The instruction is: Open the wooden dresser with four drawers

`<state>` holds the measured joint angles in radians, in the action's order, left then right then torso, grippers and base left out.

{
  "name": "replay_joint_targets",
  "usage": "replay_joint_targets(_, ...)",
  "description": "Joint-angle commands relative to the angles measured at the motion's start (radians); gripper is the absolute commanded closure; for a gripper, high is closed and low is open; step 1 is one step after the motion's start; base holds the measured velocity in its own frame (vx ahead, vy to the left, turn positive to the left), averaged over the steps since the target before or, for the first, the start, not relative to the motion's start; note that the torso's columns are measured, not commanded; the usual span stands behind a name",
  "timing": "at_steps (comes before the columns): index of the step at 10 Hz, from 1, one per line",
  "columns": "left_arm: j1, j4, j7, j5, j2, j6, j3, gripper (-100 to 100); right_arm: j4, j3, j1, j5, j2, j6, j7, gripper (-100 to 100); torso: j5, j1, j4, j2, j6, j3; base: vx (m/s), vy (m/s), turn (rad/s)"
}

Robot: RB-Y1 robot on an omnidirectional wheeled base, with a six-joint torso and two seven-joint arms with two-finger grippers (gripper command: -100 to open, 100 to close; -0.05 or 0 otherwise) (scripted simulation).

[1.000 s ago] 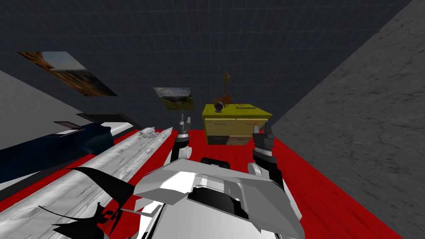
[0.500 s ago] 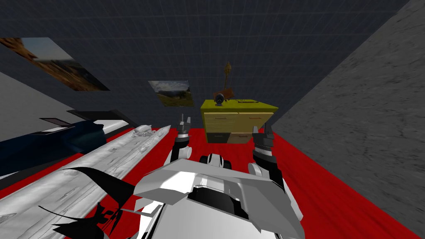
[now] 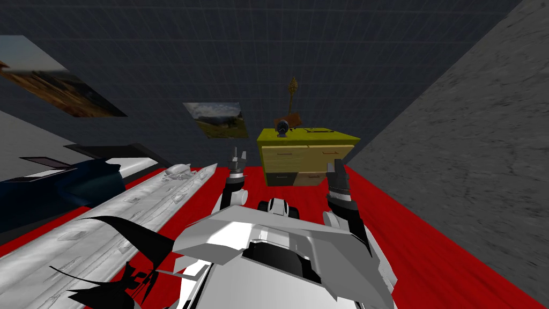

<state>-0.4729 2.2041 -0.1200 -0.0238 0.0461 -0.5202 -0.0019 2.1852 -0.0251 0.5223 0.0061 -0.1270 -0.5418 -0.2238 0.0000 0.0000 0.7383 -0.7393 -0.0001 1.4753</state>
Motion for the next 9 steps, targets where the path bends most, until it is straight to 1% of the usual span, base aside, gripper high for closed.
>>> replay_joint_targets(1,0.000,0.000,0.000,0.000,0.000,0.000,0.000,0,-0.008,0.005,-0.006,0.026,-0.011,-0.004,-0.056,-100,0.000,0.000,0.000,0.000,0.000,0.000,0.040,0.024,-0.030)
replay_joint_targets(2,0.000,0.000,0.000,0.000,0.000,0.000,0.000,0,-0.016,0.009,-0.011,0.051,-0.020,-0.009,-0.096,-100,0.000,0.000,0.000,0.000,0.000,0.000,0.041,0.027,-0.055)
replay_joint_targets(3,0.000,0.000,0.000,0.000,0.000,0.000,0.000,0,-0.016,0.009,-0.011,0.051,-0.020,-0.009,-0.103,-100,0.000,0.000,0.000,0.001,0.000,0.000,0.038,0.023,-0.031)
replay_joint_targets(4,0.000,0.000,0.000,0.000,0.000,0.000,0.000,0,-0.024,0.014,-0.016,0.078,-0.027,-0.013,-0.142,-100,0.000,0.000,0.000,0.001,0.000,0.001,0.063,0.033,-0.062)
replay_joint_targets(5,0.000,0.000,0.000,0.000,0.000,0.000,0.000,0,-0.024,0.014,-0.016,0.078,-0.027,-0.013,-0.153,-100,0.000,0.000,-0.001,0.003,0.000,0.002,0.055,0.027,-0.026)
replay_joint_targets(6,0.000,0.000,0.000,0.000,0.000,0.000,0.000,0,-0.032,0.019,-0.022,0.106,-0.034,-0.019,-0.190,-100,0.000,0.000,-0.001,0.002,0.000,0.001,0.053,0.025,-0.063)
replay_joint_targets(7,0.000,0.000,0.000,0.000,0.000,0.000,0.000,0,-0.032,0.019,-0.022,0.106,-0.034,-0.019,-0.207,-100,0.000,0.000,0.000,0.001,0.000,0.001,0.041,0.025,-0.029)
replay_joint_targets(8,0.000,0.000,0.000,0.000,0.000,0.000,0.000,0,-0.042,0.024,-0.028,0.136,-0.040,-0.024,-0.242,-100,0.000,0.000,0.000,0.000,0.000,0.000,0.057,0.037,-0.048)
replay_joint_targets(9,0.000,0.000,0.000,0.000,0.000,0.000,0.000,0,-0.042,0.024,-0.028,0.136,-0.040,-0.024,-0.264,-100,0.000,0.001,0.000,0.001,0.000,0.001,0.049,0.036,-0.042)
